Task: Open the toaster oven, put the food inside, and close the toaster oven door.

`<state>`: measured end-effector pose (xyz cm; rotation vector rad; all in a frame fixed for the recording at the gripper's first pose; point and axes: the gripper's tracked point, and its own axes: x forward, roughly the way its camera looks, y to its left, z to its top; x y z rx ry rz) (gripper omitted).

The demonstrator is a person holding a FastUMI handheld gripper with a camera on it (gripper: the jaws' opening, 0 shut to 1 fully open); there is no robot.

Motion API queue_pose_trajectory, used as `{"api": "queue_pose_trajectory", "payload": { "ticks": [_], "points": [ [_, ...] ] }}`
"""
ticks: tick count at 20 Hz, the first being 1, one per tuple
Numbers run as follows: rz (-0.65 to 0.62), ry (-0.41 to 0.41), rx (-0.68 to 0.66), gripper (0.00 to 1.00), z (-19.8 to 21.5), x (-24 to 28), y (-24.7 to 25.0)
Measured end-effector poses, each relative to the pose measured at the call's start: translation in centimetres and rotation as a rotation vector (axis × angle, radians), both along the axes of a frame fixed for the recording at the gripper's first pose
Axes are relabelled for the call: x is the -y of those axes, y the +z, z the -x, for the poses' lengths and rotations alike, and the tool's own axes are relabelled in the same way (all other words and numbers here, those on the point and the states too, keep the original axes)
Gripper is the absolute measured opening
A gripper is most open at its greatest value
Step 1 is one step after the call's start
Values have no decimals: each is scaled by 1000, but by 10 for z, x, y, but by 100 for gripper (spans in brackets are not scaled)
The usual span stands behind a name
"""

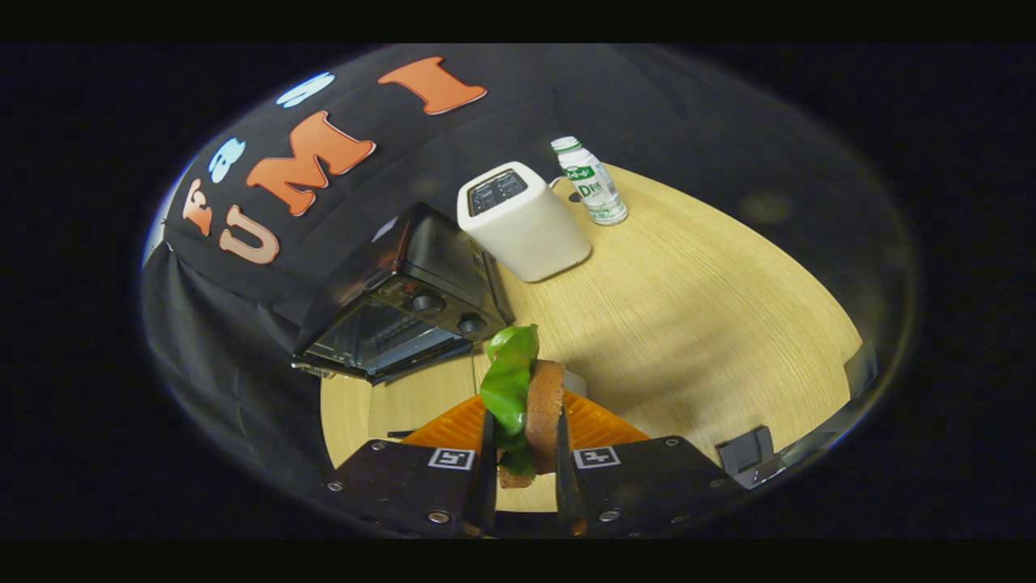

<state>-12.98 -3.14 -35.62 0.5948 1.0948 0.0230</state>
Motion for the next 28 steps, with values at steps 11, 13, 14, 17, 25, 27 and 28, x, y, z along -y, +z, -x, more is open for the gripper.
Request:
{"api": "queue_pose_trajectory", "payload": {
  "ticks": [11,13,14,17,25,27,28],
  "points": [
    [-169,8,38,30,-32,-109,12],
    [-199,0,33,30,-41,-130,9],
    [-214,-4,38,30,-46,-140,10],
    [-258,-38,73,30,-66,-167,8],
    [-339,-185,128,30,-112,-223,-23],
    [-321,-230,156,30,-121,-223,-38],
    [-342,-251,151,30,-126,-227,-45]
  ]
}}
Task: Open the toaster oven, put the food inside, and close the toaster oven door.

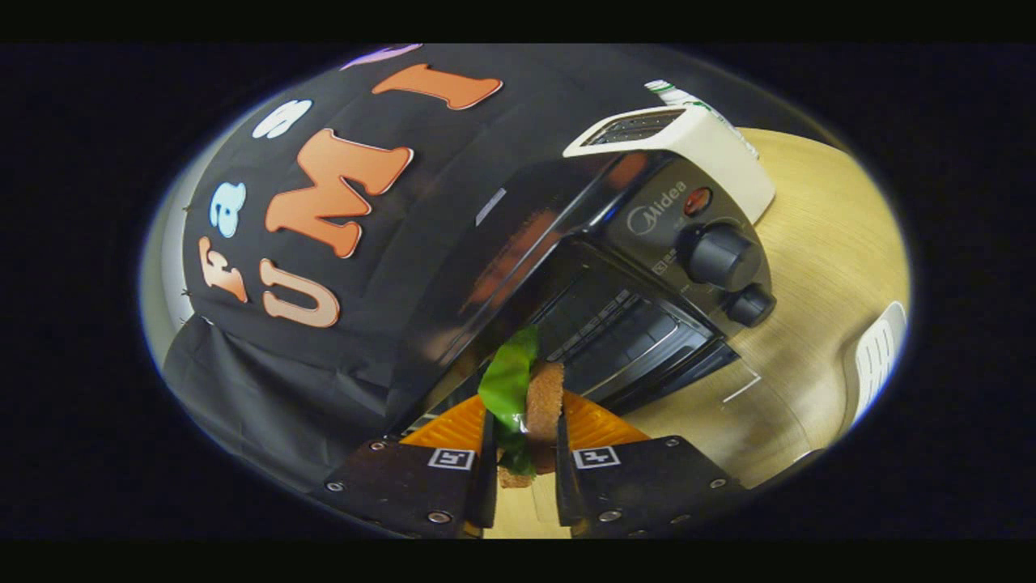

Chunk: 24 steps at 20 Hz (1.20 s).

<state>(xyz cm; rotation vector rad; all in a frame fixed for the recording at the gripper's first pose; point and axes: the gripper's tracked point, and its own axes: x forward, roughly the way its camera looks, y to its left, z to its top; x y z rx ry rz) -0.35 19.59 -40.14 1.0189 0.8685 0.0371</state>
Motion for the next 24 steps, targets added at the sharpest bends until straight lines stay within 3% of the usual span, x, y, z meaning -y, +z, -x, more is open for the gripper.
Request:
{"api": "queue_pose_trajectory", "payload": {
  "ticks": [7,12,20,22,24],
  "points": [
    [-48,-168,23,30,-31,-8,-14],
    [20,-199,67,33,-41,-10,-25],
    [143,-135,5,69,-18,11,-26],
    [149,-107,-21,86,-14,16,-23],
    [129,-87,-34,93,-7,20,-13]
  ]
}}
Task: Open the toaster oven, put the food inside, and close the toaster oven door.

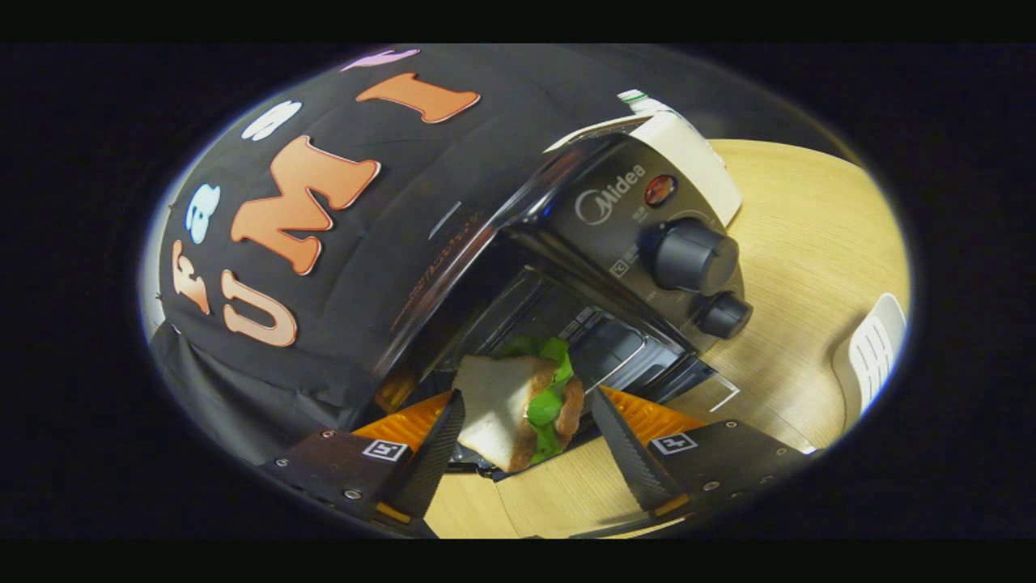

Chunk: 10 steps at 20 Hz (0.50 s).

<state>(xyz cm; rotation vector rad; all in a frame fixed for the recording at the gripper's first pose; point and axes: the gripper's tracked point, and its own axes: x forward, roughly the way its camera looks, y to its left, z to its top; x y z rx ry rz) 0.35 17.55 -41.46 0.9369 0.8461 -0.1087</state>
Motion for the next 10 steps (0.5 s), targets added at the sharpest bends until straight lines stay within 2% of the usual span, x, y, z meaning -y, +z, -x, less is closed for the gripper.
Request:
{"api": "queue_pose_trajectory", "payload": {
  "ticks": [4,10],
  "points": [
    [31,70,-24,96,26,13,9],
    [199,322,-37,96,90,15,11]
  ]
}}
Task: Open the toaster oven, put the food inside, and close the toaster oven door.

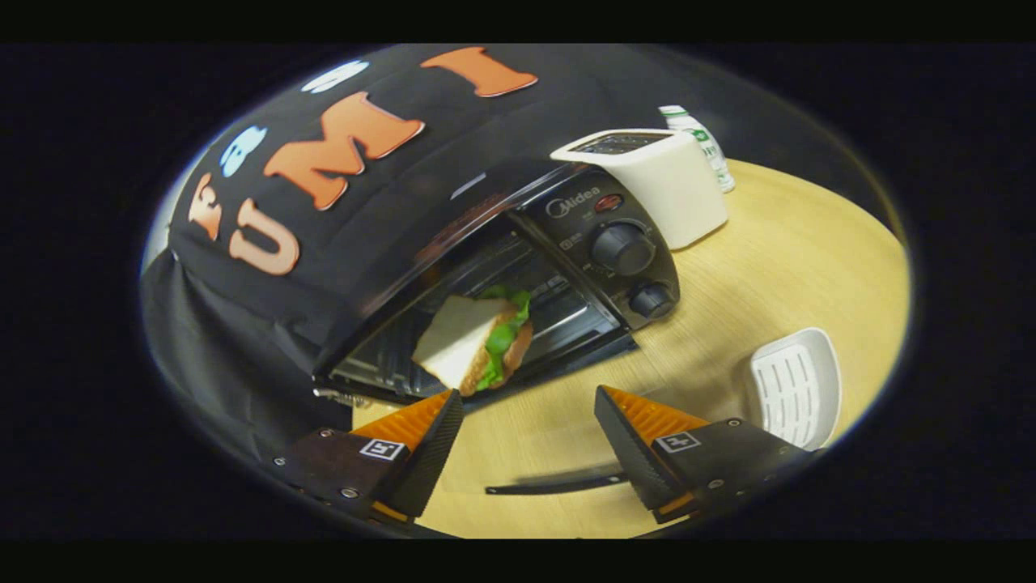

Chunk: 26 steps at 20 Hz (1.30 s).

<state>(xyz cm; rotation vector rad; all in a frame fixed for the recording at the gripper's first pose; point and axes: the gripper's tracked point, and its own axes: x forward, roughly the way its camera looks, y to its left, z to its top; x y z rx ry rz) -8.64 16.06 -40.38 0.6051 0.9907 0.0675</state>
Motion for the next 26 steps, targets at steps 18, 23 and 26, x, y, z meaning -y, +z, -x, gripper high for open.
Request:
{"api": "queue_pose_trajectory", "payload": {
  "ticks": [18,23,26],
  "points": [
    [298,527,-160,96,129,0,-49],
    [302,562,-169,96,117,-19,-62],
    [321,547,-183,96,114,-20,-63]
  ]
}}
